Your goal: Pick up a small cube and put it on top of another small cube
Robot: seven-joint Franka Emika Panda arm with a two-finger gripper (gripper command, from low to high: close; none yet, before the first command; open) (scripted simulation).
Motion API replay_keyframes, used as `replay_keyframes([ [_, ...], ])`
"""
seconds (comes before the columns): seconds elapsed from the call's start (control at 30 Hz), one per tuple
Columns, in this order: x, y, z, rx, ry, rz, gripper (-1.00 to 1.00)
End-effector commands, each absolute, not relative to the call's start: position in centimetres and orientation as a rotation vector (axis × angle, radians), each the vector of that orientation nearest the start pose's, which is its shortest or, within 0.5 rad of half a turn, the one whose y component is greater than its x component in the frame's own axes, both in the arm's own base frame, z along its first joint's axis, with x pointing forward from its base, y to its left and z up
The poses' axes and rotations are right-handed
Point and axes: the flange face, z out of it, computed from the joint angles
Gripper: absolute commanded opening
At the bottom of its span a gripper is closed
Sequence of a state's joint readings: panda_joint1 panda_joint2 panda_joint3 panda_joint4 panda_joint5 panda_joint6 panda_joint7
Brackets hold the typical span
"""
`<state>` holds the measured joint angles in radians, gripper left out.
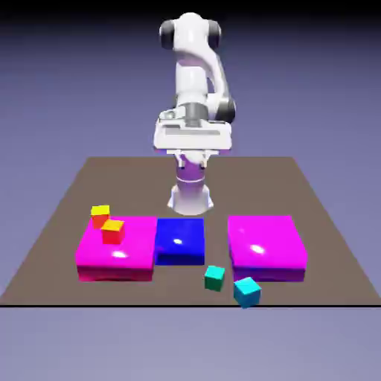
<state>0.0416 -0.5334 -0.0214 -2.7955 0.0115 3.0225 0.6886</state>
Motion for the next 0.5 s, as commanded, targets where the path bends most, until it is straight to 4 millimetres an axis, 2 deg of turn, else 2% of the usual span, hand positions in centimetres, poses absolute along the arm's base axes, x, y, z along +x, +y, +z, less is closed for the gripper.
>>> replay_keyframes([
  [0.0, 40.2, 0.9, 44.1, -2.574, 0.853, -0.963, 0.00],
  [0.23, 43.5, 2.8, 37.7, -2.823, 0.503, -0.706, 0.00],
  [0.47, 45.6, 4.9, 30.7, -2.996, 0.086, -0.438, 0.00],
])
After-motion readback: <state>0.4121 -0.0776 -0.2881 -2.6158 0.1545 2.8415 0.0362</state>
